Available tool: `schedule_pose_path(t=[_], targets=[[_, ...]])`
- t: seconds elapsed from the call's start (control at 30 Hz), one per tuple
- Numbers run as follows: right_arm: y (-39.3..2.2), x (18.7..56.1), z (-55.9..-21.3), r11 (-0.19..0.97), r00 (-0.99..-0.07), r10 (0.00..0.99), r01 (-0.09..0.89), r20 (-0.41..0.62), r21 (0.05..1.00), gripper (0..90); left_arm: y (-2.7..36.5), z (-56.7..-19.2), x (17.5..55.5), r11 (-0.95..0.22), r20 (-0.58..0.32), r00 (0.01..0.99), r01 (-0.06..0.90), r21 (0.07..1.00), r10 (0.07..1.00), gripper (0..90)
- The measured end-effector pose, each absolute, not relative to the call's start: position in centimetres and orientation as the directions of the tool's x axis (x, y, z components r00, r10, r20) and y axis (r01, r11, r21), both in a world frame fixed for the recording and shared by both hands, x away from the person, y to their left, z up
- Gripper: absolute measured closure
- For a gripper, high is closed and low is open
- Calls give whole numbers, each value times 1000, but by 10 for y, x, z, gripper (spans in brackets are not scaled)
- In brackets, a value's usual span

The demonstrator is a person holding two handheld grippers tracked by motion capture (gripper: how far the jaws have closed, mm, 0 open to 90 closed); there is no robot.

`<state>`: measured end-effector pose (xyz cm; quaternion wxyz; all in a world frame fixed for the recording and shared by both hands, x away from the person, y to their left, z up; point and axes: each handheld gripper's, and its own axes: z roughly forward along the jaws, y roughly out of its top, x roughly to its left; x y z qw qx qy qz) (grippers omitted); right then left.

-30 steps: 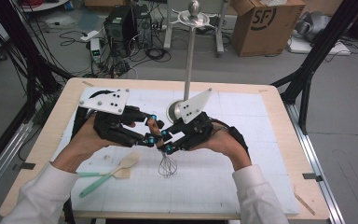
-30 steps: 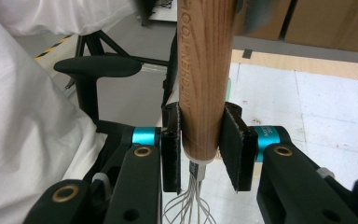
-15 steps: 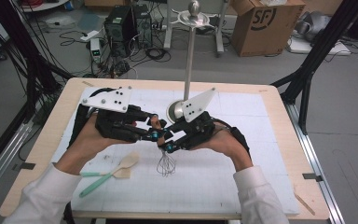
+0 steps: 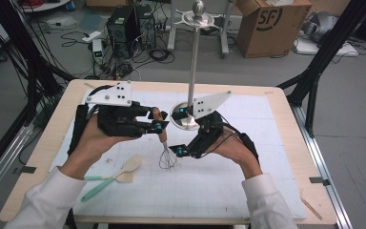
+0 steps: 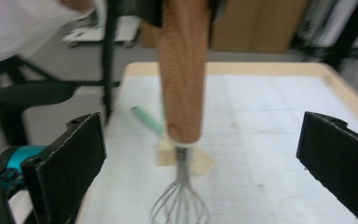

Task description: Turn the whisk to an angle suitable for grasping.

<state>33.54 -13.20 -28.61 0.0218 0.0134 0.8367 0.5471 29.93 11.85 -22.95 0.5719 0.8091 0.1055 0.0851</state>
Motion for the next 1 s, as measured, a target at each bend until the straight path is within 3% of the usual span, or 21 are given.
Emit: schedule_pose_path(t=[0.2, 0.6, 0.73, 0.93, 1.0], targets=[[-135, 337, -285, 386, -988, 153, 39, -22, 922, 2, 116, -228, 301, -321, 21, 926, 109, 941, 376, 718], [-128, 336, -288, 364, -988, 154, 34, -24, 931, 8, 104, -227, 303, -314, -1, 906, 148, 938, 424, 718], [-127, 335, -287, 359, -989, 143, 29, -24, 933, 69, 103, -228, 303, -304, -14, 899, 163, 939, 438, 718], [-125, 332, -285, 366, -989, 135, -12, -66, 930, 379, 101, -226, 303, -297, -13, 892, 165, 940, 453, 718], [-123, 331, -284, 365, -987, 138, -26, -82, 931, 442, 101, -226, 304, -296, -12, 890, 164, 941, 455, 718]])
